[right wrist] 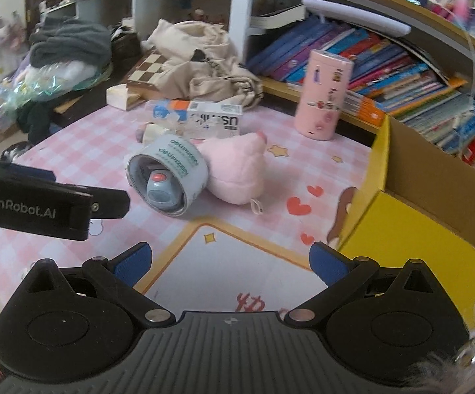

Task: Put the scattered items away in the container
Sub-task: 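Move the left tool to the tape roll and grasp it, then lift the tape roll with the left tool off the blue toy car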

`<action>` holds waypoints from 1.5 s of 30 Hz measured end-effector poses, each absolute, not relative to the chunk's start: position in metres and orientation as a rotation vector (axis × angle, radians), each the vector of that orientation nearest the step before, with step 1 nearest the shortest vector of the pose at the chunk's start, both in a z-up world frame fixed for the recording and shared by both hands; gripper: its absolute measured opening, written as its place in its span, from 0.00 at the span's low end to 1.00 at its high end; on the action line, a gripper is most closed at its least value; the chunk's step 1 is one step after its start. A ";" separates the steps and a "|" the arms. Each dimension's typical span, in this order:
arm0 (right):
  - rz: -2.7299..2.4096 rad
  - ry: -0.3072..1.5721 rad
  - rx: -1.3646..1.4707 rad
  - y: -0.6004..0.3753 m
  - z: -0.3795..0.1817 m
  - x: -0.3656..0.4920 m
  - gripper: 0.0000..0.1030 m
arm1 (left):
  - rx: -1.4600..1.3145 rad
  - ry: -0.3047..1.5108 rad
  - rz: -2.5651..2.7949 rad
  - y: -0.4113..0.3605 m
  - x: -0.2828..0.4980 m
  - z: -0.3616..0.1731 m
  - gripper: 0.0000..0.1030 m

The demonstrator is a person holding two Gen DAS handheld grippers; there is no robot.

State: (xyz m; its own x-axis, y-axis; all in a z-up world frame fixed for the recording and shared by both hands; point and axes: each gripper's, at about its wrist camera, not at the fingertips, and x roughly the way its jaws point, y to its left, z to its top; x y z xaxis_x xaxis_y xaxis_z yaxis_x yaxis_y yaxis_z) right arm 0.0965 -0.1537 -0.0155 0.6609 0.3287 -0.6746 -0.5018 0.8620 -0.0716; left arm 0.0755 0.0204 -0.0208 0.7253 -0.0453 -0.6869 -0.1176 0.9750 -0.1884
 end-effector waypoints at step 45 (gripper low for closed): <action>0.604 0.781 -0.271 -0.161 -0.044 0.140 1.00 | -0.189 0.816 0.066 0.021 0.126 -0.052 0.82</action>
State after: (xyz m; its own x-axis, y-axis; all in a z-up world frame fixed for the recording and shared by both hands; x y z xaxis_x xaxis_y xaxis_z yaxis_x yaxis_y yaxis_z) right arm 0.1399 -0.1608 -0.0442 0.5535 0.4072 -0.7265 -0.6011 0.7991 -0.0101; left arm 0.1259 0.0214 -0.0515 0.6845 -0.0145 -0.7289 -0.1308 0.9811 -0.1424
